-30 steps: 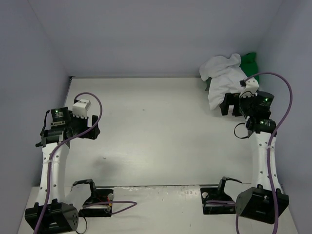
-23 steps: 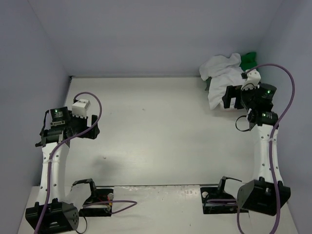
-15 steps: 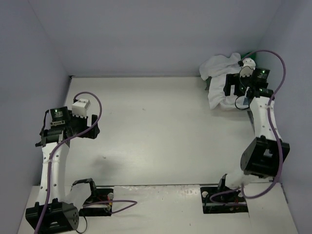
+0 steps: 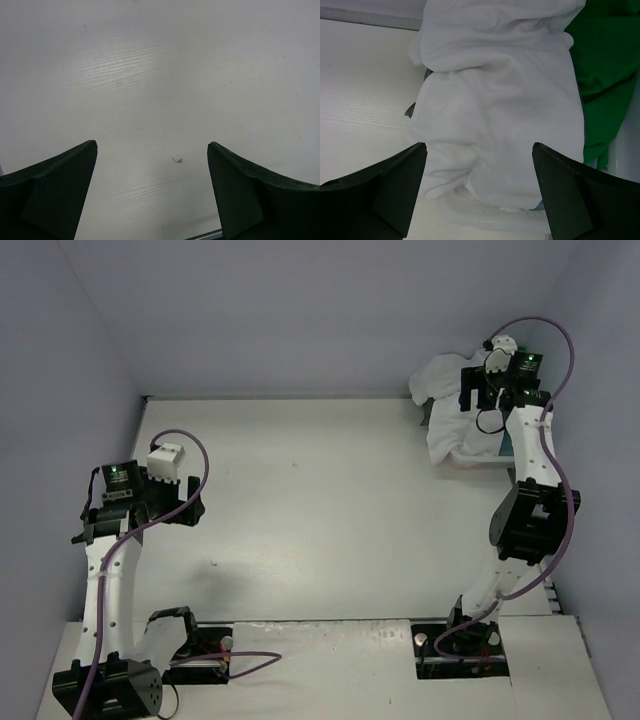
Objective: Fold and stack the t-shirts
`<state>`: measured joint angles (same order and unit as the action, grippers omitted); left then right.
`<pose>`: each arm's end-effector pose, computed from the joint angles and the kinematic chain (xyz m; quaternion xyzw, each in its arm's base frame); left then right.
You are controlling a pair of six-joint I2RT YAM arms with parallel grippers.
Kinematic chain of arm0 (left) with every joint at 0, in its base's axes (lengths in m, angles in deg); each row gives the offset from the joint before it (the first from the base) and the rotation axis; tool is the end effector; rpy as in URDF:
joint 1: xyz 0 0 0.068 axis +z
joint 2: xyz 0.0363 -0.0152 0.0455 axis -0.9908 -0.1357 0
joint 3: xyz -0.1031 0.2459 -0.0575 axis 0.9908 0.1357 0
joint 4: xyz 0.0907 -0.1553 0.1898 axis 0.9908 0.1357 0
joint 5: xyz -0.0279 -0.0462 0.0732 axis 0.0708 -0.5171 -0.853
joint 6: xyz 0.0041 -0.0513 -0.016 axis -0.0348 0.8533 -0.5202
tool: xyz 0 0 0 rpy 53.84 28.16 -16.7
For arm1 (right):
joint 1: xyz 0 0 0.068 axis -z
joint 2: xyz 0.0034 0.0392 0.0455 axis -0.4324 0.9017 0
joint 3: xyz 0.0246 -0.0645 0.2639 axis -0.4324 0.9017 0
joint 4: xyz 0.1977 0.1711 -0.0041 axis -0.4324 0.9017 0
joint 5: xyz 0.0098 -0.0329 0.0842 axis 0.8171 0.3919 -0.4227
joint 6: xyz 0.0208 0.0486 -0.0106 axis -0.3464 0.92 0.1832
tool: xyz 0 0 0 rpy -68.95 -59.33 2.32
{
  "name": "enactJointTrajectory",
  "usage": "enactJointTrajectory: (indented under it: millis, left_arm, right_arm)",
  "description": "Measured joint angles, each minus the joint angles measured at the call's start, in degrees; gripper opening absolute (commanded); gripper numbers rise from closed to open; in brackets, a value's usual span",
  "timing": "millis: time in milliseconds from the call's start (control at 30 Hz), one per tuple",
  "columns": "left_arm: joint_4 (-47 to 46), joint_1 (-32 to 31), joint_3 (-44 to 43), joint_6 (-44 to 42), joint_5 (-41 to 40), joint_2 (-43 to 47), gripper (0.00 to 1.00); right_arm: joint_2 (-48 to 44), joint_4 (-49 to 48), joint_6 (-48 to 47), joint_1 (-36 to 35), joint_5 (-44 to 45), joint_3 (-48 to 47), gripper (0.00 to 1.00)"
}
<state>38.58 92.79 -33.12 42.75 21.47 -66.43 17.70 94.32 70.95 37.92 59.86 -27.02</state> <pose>0.1878 0.0191 0.3253 0.0968 0.8841 -0.1257 0.4395 0.4378 -0.0840 0.3665 -0.1150 0.8056 -0.0086 0.5811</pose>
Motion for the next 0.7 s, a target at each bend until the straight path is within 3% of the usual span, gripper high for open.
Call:
enactJointTrajectory:
  millis: [533,600,700]
  left_arm:
    - [0.0,0.0,0.0,0.0,0.4,0.0,0.86]
    - [0.0,0.0,0.0,0.0,0.4,0.0,0.86]
    - [0.1,0.0,0.0,0.0,0.4,0.0,0.86]
  right_arm:
    - [9.6,-0.1,-1.2,-1.1,9.4,-0.9,0.77]
    - [9.6,-0.2,-1.2,-1.2,10.5,-1.4,0.7]
    - [9.6,-0.7,-1.4,-1.1,12.0,-1.9,0.35]
